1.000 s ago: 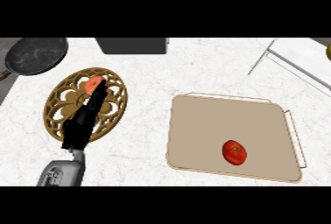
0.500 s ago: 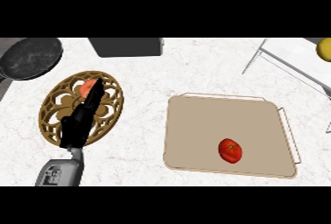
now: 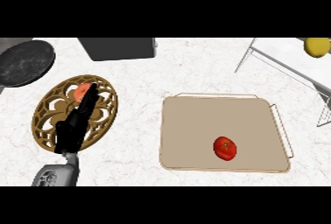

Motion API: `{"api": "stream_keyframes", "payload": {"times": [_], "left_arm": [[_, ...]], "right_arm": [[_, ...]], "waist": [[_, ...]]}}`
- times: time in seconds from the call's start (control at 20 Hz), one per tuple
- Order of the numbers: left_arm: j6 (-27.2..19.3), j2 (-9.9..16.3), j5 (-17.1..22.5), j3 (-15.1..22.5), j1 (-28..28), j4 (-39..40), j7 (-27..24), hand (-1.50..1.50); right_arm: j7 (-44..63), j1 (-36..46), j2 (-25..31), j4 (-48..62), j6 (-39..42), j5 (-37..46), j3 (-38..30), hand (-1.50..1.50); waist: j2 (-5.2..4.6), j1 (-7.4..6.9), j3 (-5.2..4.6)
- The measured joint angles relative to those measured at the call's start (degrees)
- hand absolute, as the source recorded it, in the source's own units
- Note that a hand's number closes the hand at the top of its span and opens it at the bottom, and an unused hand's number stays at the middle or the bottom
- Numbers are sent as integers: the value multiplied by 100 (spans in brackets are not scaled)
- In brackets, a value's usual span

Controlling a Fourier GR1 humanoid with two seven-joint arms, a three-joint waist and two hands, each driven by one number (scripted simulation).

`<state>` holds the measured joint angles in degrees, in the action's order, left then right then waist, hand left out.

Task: Pick the lemon from the tray and place it in the tiered shelf

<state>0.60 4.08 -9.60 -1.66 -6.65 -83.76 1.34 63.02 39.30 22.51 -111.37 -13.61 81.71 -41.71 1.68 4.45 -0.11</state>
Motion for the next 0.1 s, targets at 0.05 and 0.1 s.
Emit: {"api": "stream_keyframes", "payload": {"times": [0.05, 0.1], "left_arm": [[-11, -3, -6, -1, 0, 0, 0, 0], [-10, 15, -7, -11, 0, -19, 32, 0]], "right_arm": [[-18, -136, -95, -346, 238, -90, -46, -150], [-41, -259, -161, -699, 487, -191, -104, -150]], "waist": [[4, 18, 0], [6, 21, 1]]}}
